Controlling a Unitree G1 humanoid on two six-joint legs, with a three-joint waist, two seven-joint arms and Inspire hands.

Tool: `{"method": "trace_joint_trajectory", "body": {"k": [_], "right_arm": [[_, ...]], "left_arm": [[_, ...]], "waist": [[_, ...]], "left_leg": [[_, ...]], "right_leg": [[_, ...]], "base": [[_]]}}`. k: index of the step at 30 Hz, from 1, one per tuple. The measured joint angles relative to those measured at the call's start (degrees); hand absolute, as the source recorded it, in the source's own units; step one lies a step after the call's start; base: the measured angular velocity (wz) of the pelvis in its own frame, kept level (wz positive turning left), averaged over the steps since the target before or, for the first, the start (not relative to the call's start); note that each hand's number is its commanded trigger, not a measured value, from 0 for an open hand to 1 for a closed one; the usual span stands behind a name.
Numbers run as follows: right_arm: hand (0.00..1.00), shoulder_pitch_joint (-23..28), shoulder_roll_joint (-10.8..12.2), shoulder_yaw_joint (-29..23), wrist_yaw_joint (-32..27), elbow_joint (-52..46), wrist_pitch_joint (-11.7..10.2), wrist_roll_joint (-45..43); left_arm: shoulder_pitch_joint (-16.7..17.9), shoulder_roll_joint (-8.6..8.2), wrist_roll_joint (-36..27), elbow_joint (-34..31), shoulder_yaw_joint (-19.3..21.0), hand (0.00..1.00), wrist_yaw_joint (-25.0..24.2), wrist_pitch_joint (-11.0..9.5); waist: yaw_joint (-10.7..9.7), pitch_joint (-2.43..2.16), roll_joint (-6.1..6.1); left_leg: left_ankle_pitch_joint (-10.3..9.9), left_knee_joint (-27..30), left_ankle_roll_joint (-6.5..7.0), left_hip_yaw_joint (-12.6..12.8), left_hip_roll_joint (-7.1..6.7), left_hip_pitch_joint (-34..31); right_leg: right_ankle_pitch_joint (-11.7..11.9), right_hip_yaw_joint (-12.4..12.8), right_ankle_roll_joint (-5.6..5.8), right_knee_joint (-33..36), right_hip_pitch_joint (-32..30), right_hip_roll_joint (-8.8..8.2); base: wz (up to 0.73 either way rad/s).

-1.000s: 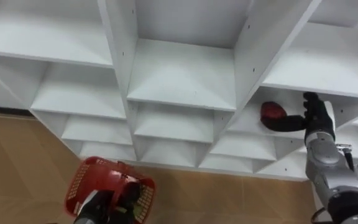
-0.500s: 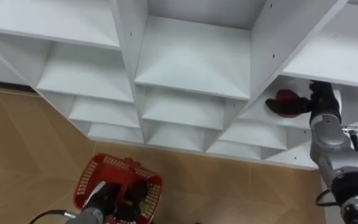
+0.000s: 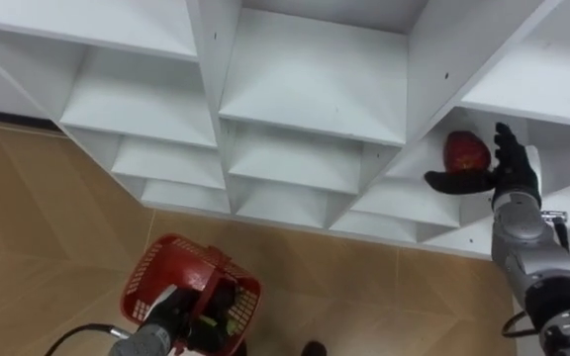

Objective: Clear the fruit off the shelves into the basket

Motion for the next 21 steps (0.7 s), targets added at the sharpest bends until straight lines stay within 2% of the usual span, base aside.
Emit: {"method": "trace_joint_trajectory", "body": {"k": [7, 9, 21], "right_arm": [[0.0, -0.08, -0.25, 0.13, -0.22, -0.02, -0.22, -0.29], [0.0, -0.13, -0.25, 0.14, -0.23, -0.3, -0.22, -0.34], [0.0, -0.17, -0.02, 1.44, -1.48, -1.37, -0.21, -0.29]], "left_arm": [[-0.85, -0.2, -0.02, 0.21, -0.04, 1.0, 0.02, 0.0], [-0.81, -0.28, -0.03, 0.21, -0.05, 1.0, 0.02, 0.01], [-0.84, -0.47, -0.04, 1.8, -0.01, 1.0, -0.1, 0.09]], "waist": [[-0.2, -0.09, 0.07], [0.06, -0.12, 0.08], [0.2, -0.71, 1.18]], "left_leg": [[0.02, 0.37, 0.0, 0.1, 0.06, -1.06], [0.05, 0.29, 0.04, 0.79, 0.1, -1.03], [0.22, 0.84, 0.13, 1.11, 0.15, -1.24]], "right_leg": [[0.06, 0.13, -0.09, 0.34, -1.12, 0.0], [0.06, 0.64, -0.09, 0.99, -1.73, -0.11], [0.15, 1.13, -0.24, 1.45, -1.96, -0.1]], "base": [[0.0], [-0.11], [-0.02]]}}
